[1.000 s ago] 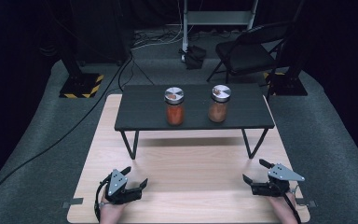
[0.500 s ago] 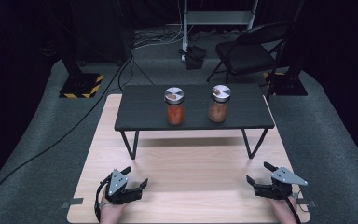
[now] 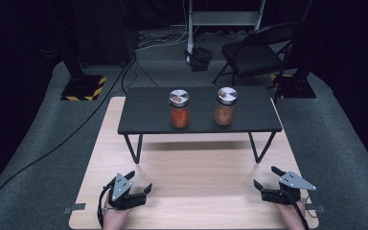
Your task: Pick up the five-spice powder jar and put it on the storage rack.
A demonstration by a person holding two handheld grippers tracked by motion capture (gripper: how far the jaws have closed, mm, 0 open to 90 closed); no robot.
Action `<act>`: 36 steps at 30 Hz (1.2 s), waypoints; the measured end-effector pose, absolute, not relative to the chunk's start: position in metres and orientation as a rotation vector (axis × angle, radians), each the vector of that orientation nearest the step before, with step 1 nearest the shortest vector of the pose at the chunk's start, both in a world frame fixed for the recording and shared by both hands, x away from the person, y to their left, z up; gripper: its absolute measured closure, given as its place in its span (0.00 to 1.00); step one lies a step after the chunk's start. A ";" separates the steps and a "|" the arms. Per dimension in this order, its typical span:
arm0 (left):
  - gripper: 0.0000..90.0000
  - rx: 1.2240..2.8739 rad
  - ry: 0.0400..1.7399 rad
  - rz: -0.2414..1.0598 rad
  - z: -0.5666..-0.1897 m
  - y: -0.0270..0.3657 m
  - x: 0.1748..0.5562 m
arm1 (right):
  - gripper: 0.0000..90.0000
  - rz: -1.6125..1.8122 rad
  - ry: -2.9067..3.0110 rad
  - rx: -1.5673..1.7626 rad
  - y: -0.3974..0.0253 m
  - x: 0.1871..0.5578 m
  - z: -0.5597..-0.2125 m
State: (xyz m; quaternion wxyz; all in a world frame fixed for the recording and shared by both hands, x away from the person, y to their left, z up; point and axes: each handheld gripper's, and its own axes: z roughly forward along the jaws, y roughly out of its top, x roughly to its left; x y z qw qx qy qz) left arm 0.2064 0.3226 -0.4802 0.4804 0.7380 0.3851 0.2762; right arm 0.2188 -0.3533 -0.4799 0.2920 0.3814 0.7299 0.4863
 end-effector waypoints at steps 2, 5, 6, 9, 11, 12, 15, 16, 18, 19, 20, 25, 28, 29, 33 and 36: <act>0.20 1.800 0.940 0.675 -0.480 0.323 0.206 | 0.09 1.294 1.948 1.017 -0.353 0.219 -0.480; 0.20 1.802 0.940 0.675 -0.480 0.322 0.206 | 0.10 1.293 1.946 1.016 -0.353 0.219 -0.480; 0.20 1.804 0.939 0.674 -0.480 0.322 0.207 | 0.10 1.293 1.945 1.016 -0.353 0.218 -0.480; 0.20 1.805 0.937 0.674 -0.480 0.322 0.207 | 0.10 1.290 1.946 1.016 -0.352 0.218 -0.480; 0.20 1.805 0.937 0.674 -0.480 0.322 0.207 | 0.10 1.288 1.948 1.014 -0.352 0.218 -0.479; 0.20 1.805 0.936 0.674 -0.480 0.322 0.207 | 0.10 1.286 1.947 1.014 -0.352 0.218 -0.479; 0.20 1.805 0.936 0.673 -0.480 0.323 0.207 | 0.10 1.286 1.947 1.015 -0.352 0.218 -0.479; 0.20 1.804 0.936 0.674 -0.480 0.322 0.207 | 0.10 1.286 1.947 1.016 -0.352 0.218 -0.479; 0.20 1.805 0.936 0.674 -0.480 0.322 0.207 | 0.10 1.285 1.948 1.016 -0.352 0.219 -0.479; 0.20 1.805 0.936 0.673 -0.480 0.322 0.207 | 0.10 1.285 1.947 1.016 -0.352 0.218 -0.479; 0.20 1.805 0.936 0.673 -0.480 0.323 0.207 | 0.10 1.285 1.947 1.015 -0.352 0.218 -0.479; 0.20 1.805 0.937 0.673 -0.480 0.322 0.207 | 0.10 1.285 1.947 1.015 -0.352 0.218 -0.479; 0.20 1.805 0.936 0.672 -0.480 0.322 0.207 | 0.10 1.284 1.949 1.016 -0.352 0.219 -0.479; 0.20 1.805 0.936 0.672 -0.480 0.323 0.207 | 0.10 1.284 1.950 1.015 -0.352 0.219 -0.479; 0.20 1.805 0.936 0.672 -0.480 0.322 0.207 | 0.10 1.284 1.949 1.015 -0.352 0.218 -0.479; 0.20 1.805 0.936 0.672 -0.480 0.322 0.207 | 0.10 1.284 1.950 1.016 -0.352 0.219 -0.479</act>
